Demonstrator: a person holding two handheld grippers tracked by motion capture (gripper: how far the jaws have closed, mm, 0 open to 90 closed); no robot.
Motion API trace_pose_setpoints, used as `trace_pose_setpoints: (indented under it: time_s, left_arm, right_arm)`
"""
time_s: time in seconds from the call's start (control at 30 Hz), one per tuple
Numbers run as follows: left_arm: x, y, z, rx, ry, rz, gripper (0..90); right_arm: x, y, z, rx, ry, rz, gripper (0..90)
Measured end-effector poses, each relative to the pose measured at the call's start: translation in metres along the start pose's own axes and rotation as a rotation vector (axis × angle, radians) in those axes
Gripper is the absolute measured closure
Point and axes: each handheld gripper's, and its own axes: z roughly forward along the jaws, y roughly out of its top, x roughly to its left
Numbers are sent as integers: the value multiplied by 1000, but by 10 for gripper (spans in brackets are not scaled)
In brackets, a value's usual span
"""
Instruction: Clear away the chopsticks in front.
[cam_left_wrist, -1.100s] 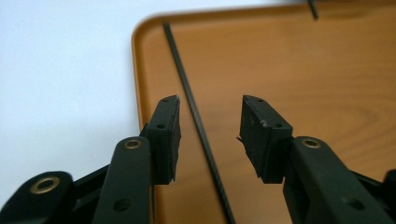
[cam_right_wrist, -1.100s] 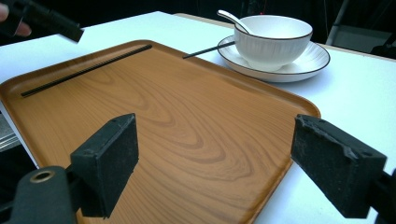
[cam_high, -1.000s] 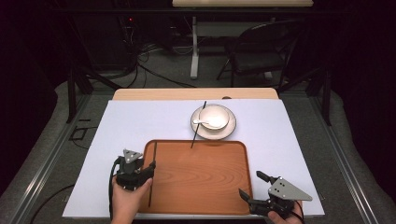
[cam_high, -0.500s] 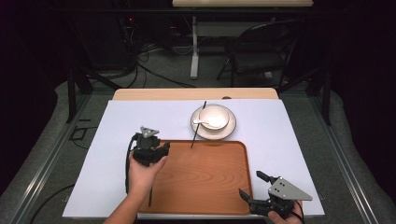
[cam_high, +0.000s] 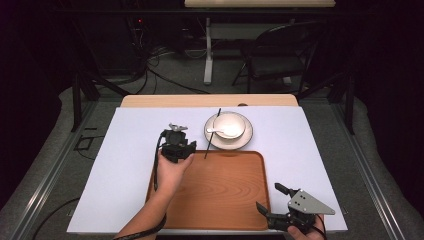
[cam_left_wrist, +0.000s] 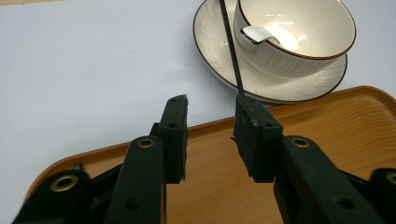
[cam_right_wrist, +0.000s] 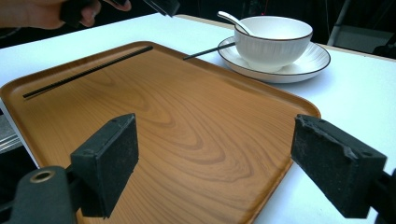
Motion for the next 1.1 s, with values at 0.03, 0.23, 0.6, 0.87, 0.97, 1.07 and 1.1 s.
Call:
trace_pose_setpoints:
  time_s: [0.03, 0.23, 0.6, 0.87, 0.97, 1.07, 1.1]
  left_arm:
    - [-1, 0, 2, 5, 1, 0, 647]
    - [-9, 0, 18, 31, 1, -1, 652]
    - [-21, -2, 42, 64, -39, -13, 686]
    - [-26, -2, 55, 90, -44, -19, 705]
    - [-24, -2, 60, 104, -48, -38, 717]
    - [-23, -2, 64, 115, -41, -43, 722]
    - [-22, -3, 65, 117, -40, -44, 725]
  right_arm:
    - [0, 0, 0, 0, 0, -1, 149]
    - [-1, 0, -1, -3, -1, 0, 149]
    - [-1, 1, -1, -5, 4, 2, 149]
    - [-1, 1, -1, -9, 8, -1, 149]
    - [-1, 1, -1, -10, 8, -2, 149]
    - [-1, 1, -2, -10, 10, 1, 149]
    - [-1, 2, -2, -10, 10, 2, 149]
